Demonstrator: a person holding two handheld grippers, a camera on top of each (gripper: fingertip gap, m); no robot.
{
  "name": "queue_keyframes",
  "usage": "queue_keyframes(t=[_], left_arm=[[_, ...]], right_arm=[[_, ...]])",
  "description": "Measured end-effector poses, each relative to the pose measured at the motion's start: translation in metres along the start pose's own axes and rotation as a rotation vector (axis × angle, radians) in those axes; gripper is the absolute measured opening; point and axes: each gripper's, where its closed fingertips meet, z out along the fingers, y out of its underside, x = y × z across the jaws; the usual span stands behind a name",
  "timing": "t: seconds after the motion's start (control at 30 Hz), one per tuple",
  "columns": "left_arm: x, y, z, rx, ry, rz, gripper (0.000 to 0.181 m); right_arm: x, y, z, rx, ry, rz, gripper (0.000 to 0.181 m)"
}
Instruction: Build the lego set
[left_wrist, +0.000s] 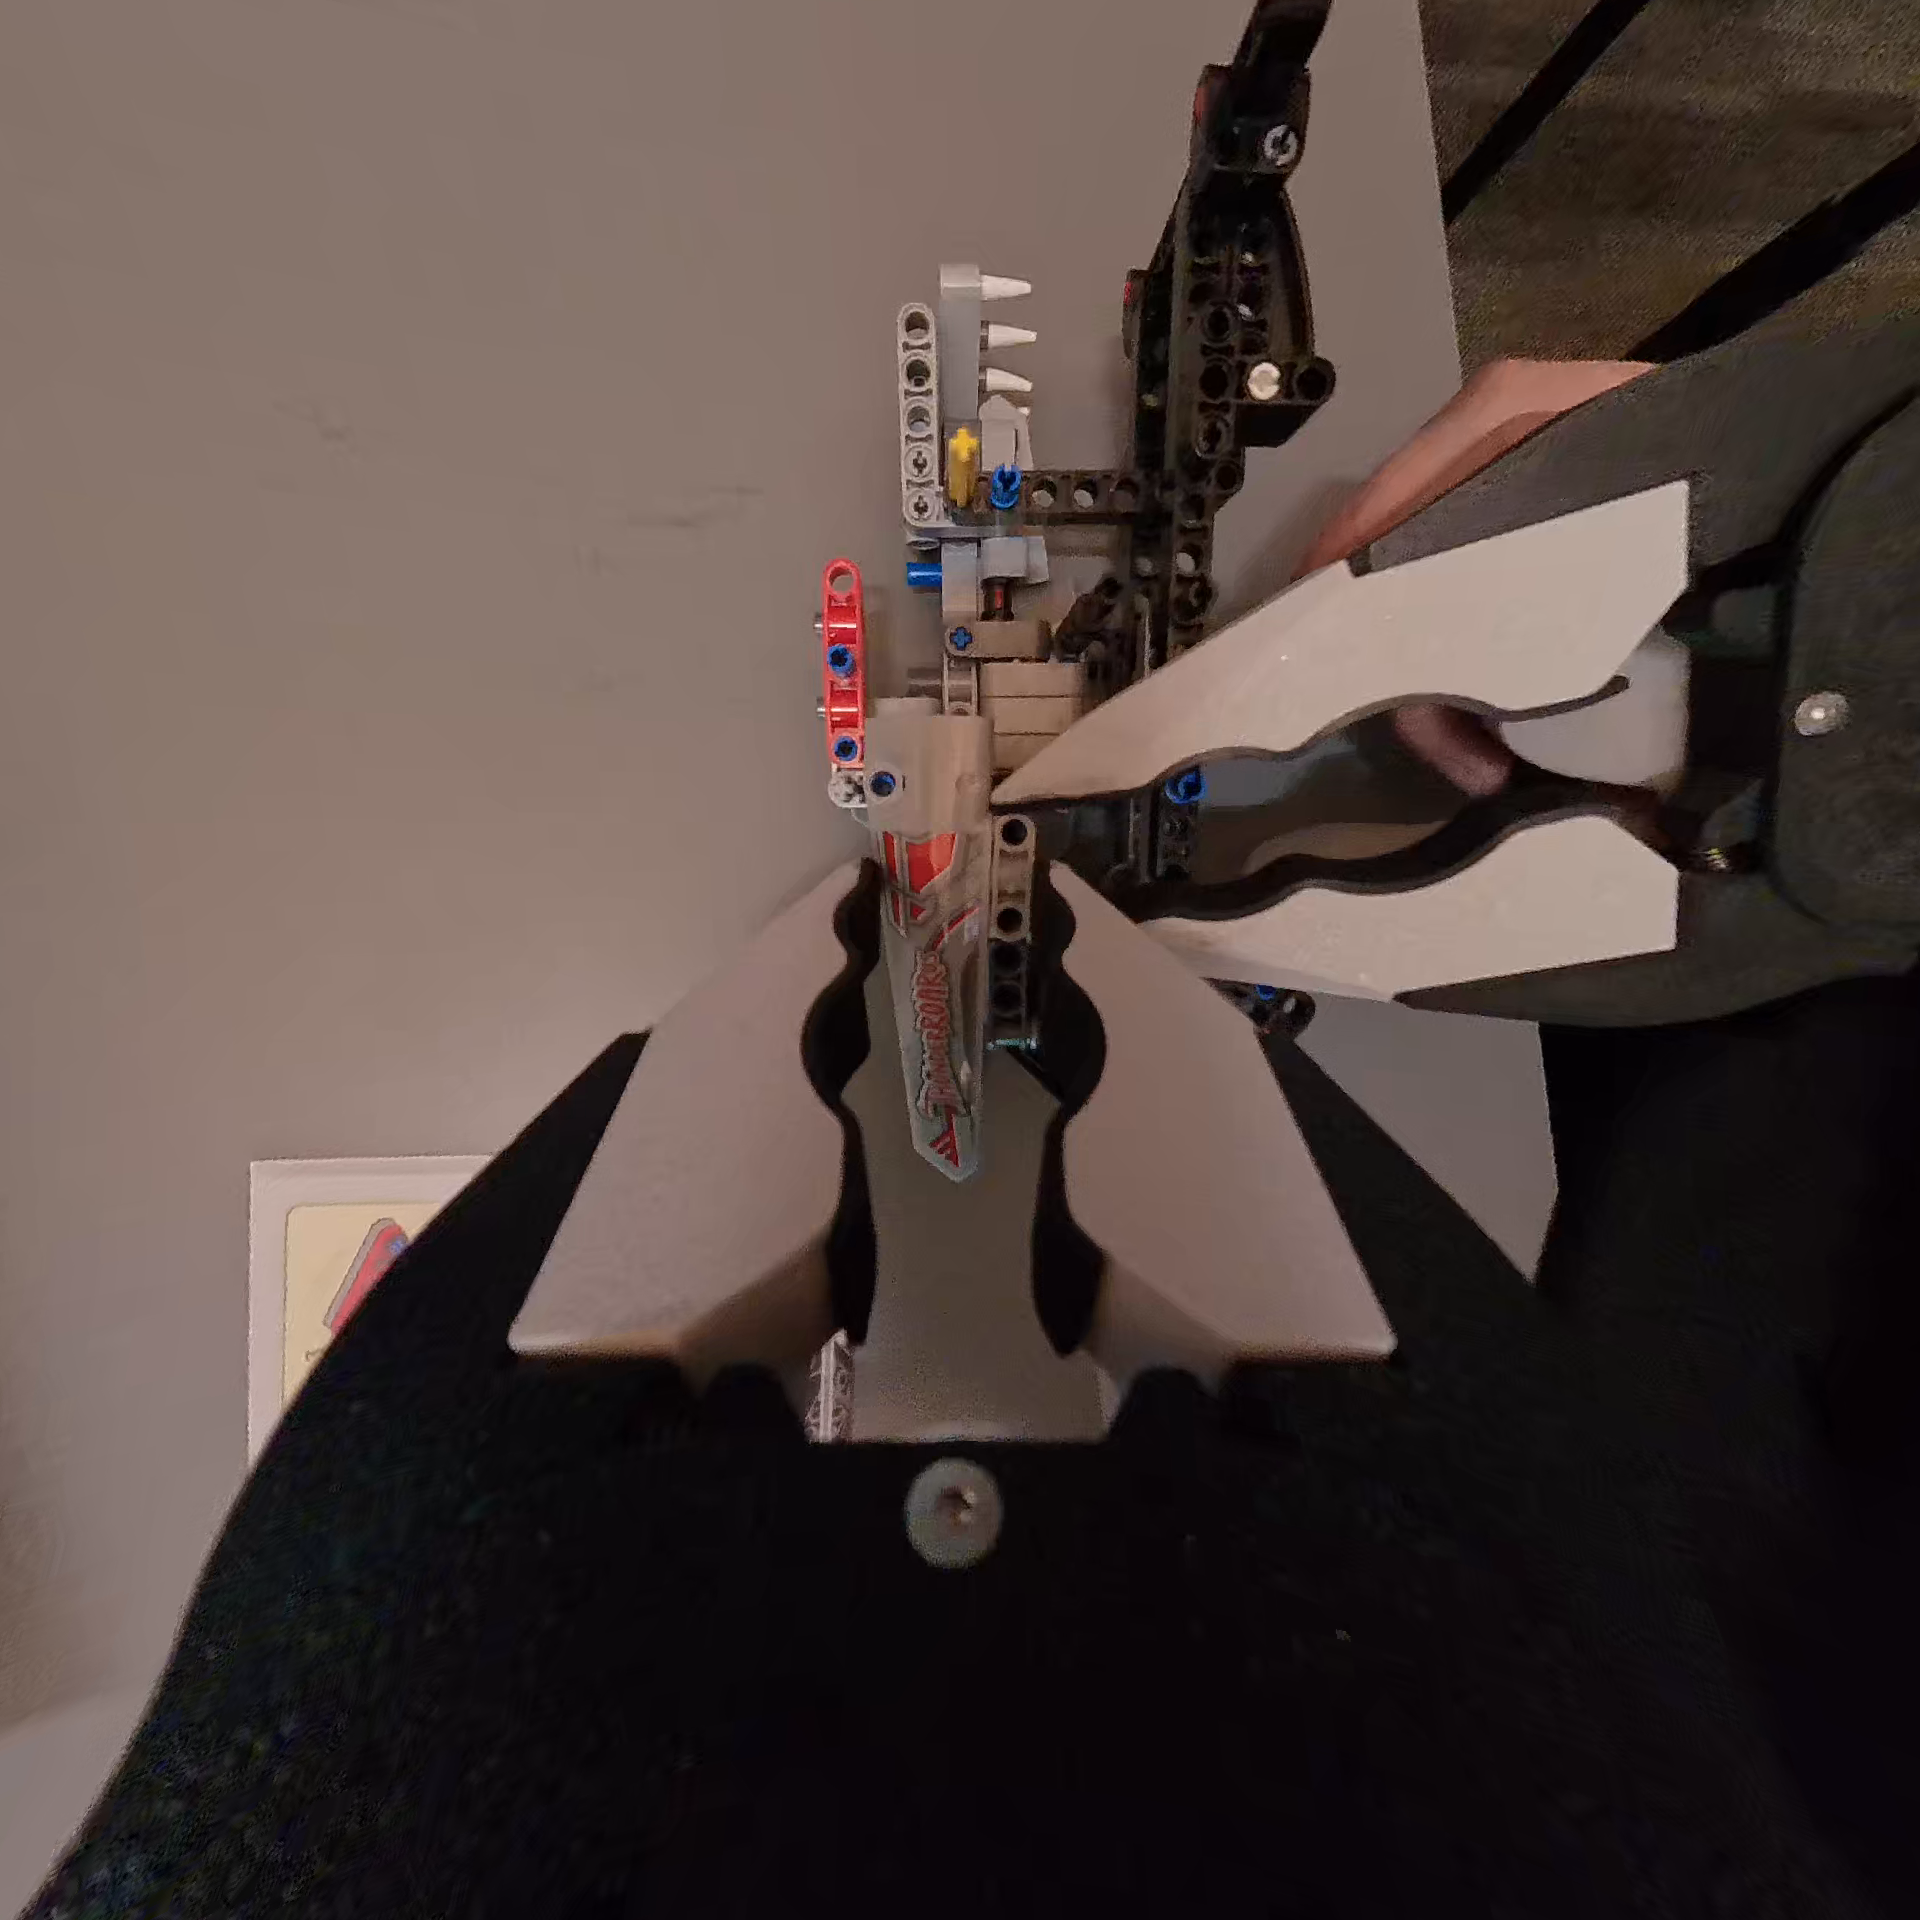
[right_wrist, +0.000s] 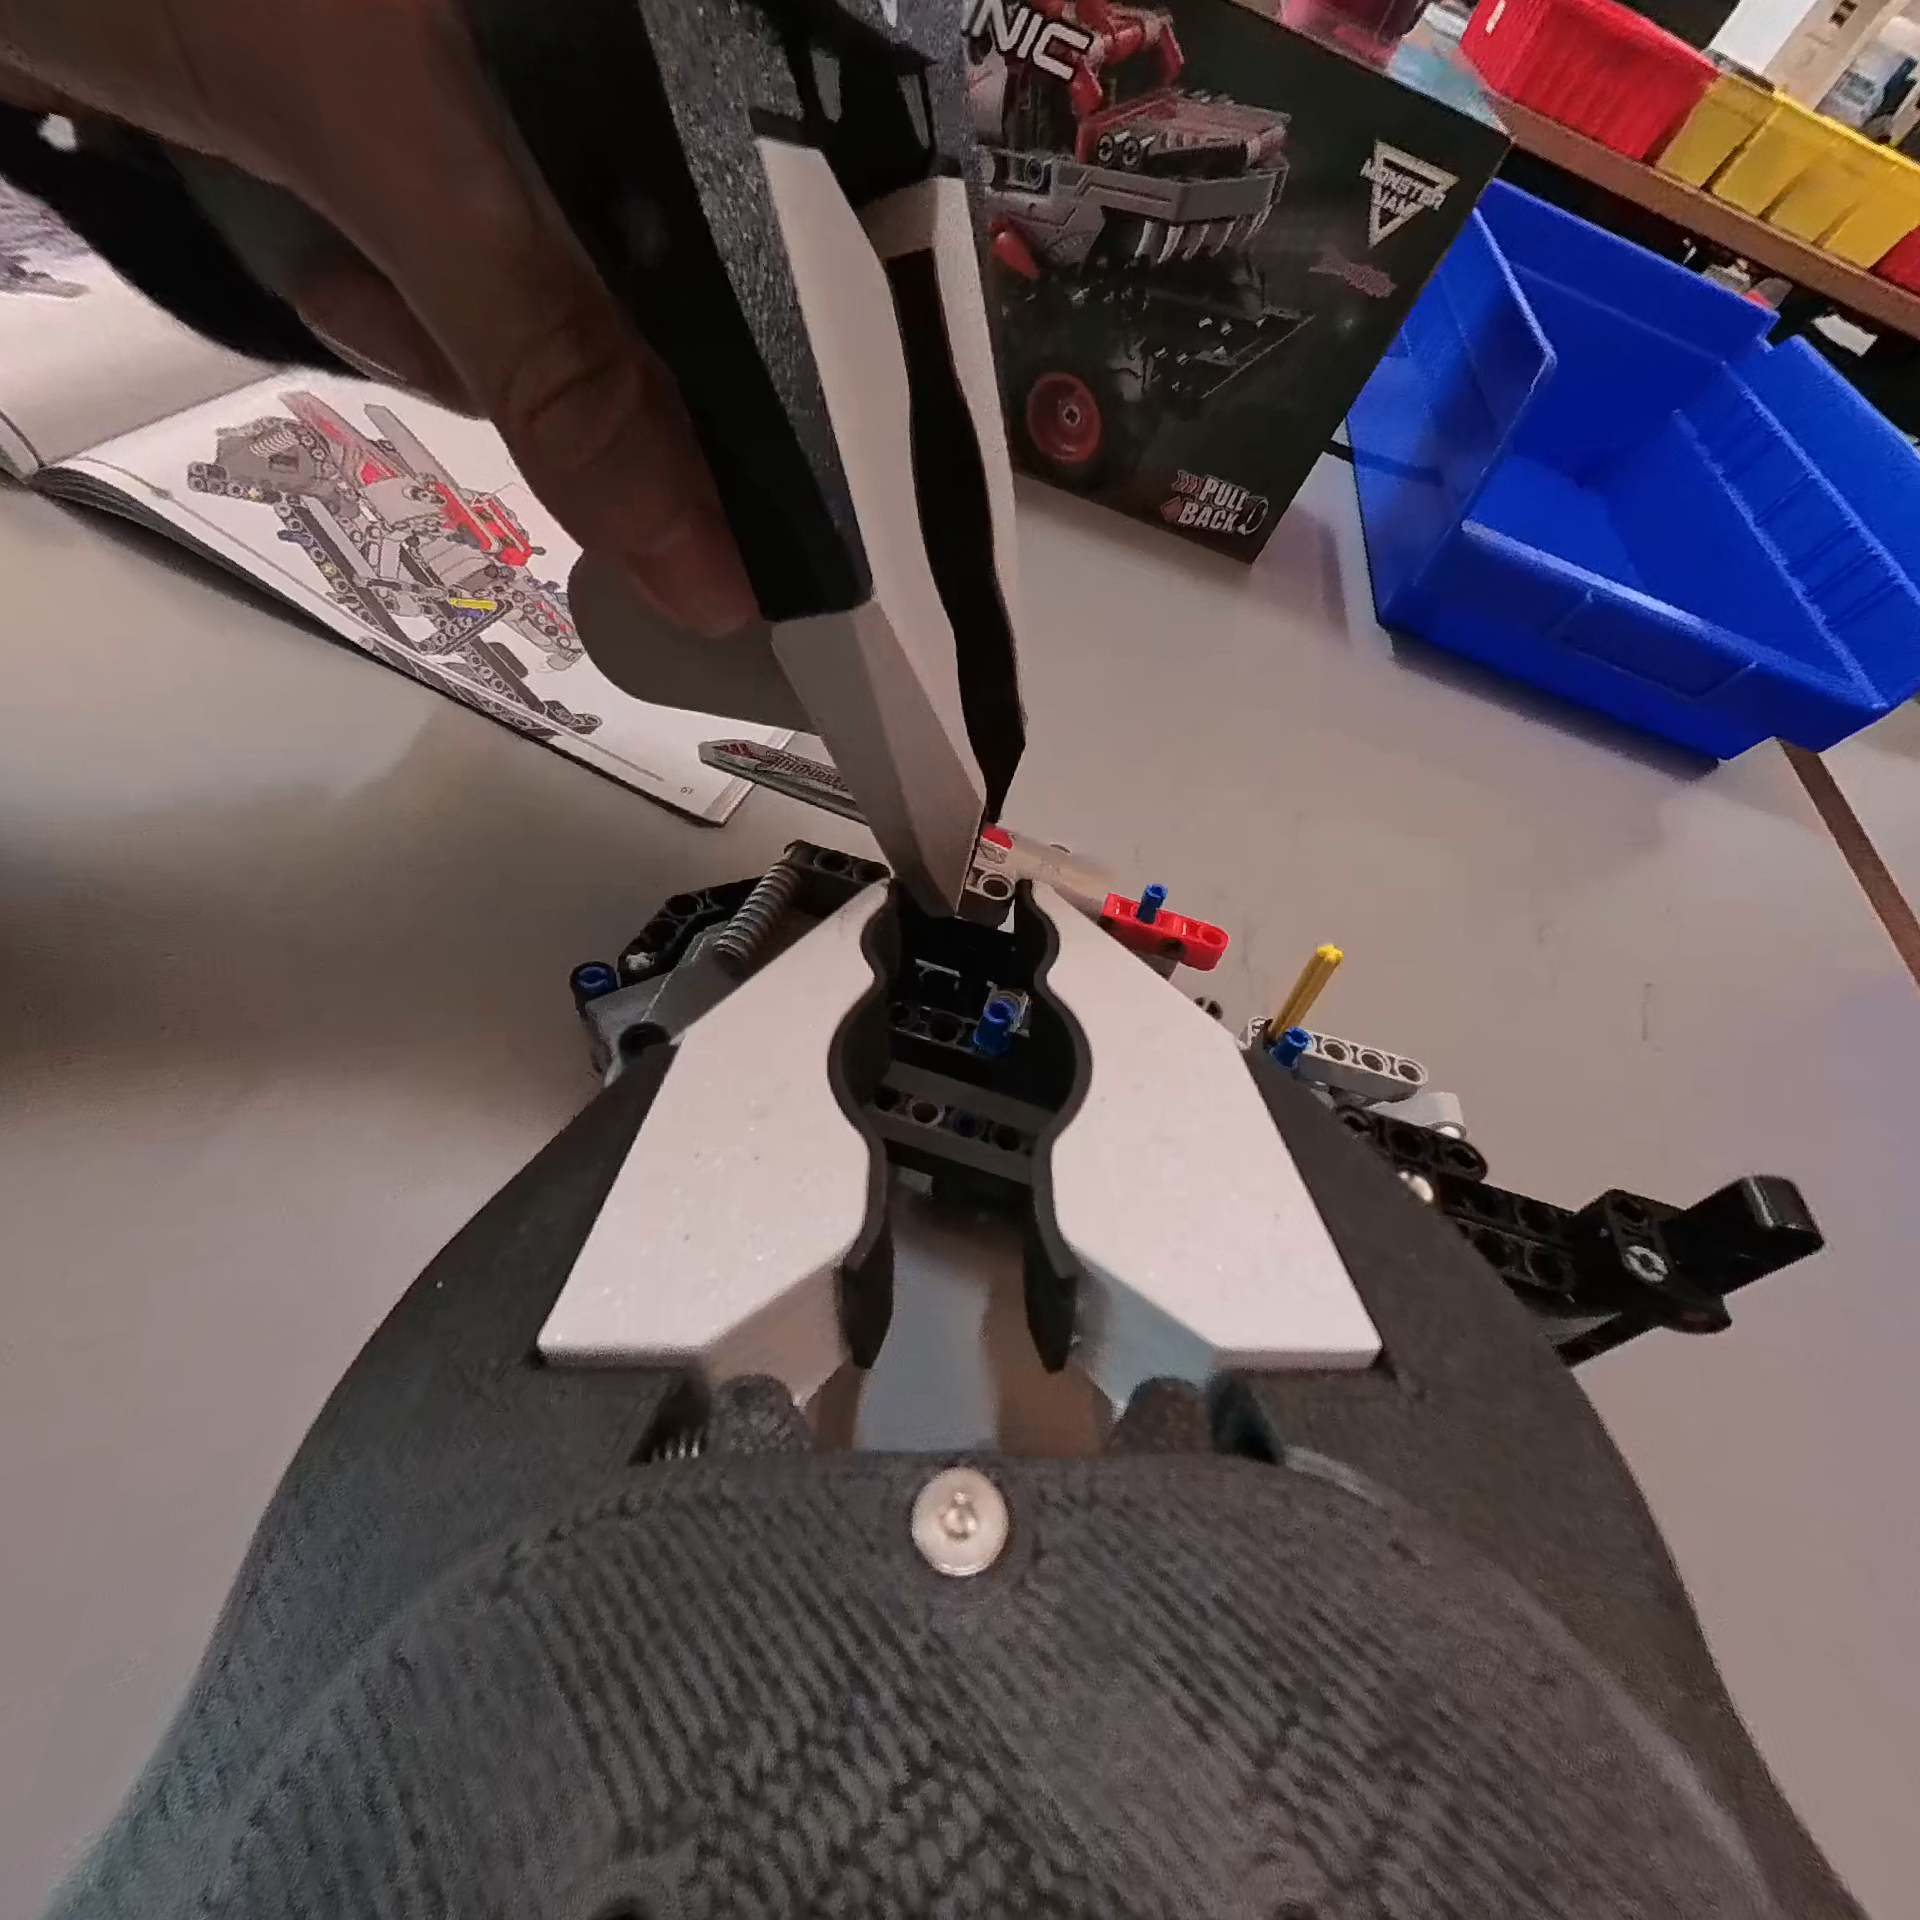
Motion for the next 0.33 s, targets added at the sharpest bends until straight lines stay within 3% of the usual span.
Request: queue_keyframes(t=[0.33], left_arm=[[0.0,0.0,0.0015,0.042,0.04,-0.128,0.028]], right_arm=[[-0.0002,0.0001,0.0011,-0.006,-0.002,-0.019,0.02]])
